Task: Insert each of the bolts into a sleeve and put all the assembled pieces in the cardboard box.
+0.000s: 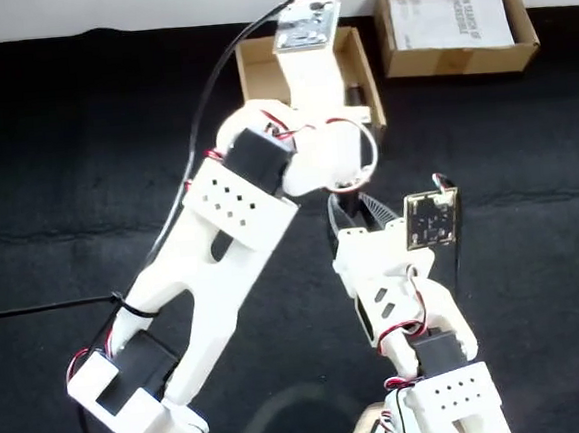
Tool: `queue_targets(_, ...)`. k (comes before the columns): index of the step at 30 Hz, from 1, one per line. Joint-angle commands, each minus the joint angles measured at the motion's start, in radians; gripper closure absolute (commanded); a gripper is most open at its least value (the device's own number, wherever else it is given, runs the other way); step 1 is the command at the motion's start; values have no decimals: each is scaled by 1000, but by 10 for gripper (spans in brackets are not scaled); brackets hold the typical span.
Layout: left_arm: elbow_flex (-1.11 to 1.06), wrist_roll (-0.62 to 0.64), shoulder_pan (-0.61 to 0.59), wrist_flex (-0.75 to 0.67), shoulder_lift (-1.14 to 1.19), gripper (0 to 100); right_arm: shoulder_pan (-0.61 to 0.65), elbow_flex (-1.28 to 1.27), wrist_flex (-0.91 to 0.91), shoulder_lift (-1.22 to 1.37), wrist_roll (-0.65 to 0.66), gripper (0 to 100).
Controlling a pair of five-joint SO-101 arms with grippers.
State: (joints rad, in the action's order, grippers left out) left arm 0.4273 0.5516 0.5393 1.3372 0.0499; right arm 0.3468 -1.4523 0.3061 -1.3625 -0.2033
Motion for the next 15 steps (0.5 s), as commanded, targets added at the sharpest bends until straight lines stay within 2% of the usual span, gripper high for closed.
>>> queue_targets(1, 4, -5, -51, 48, -15, 991, -44, 90, -19, -7, -6, 991)
queue_targets(9, 8, -123, -44, 126, -15, 981, -48, 93, -19, -7, -6, 991)
queue_targets(15, 13, -138, -22, 187, -18, 877, -48, 88, -19, -7, -5, 991)
